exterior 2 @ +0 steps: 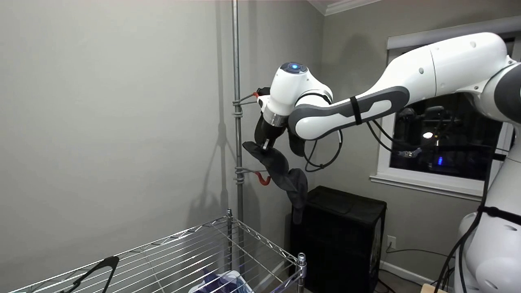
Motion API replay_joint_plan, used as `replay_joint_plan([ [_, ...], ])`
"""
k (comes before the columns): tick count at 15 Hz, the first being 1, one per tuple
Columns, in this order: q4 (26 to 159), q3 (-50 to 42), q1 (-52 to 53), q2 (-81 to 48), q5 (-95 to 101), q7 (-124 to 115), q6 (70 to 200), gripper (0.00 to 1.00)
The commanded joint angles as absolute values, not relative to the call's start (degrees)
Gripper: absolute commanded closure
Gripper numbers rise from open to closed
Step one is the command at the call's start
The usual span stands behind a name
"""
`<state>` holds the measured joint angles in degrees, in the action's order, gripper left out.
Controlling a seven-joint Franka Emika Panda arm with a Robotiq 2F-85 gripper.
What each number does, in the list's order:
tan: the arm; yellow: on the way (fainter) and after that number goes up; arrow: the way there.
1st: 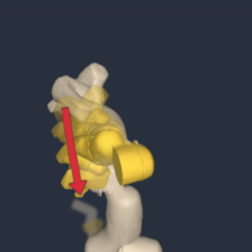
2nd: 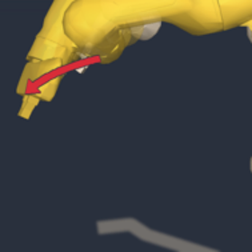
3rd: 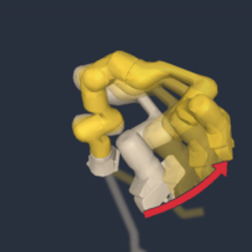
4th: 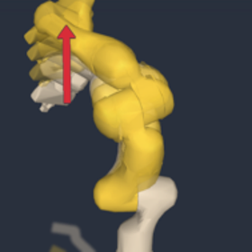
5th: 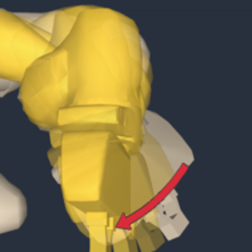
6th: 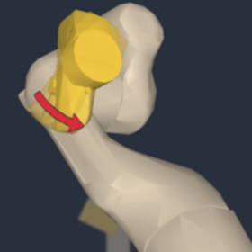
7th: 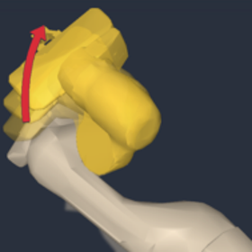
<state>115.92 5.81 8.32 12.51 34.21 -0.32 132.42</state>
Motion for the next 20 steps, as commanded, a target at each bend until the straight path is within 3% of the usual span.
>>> replay_joint_plan([
  [1, 118.83, 6.59, 7.01, 13.42, 33.54, 1.25, 133.53, 1.00],
  [16, 125.39, 6.16, 7.47, 10.78, 28.81, 2.73, 133.33, 1.00],
  [17, 125.93, 6.07, 7.59, 10.92, 27.30, 3.29, 133.47, 0.74],
  [18, 126.37, 6.09, 7.62, 11.02, 26.21, 3.48, 133.46, 0.73],
  [20, 127.11, 6.14, 7.70, 11.16, 24.27, 3.83, 133.29, 0.61],
])
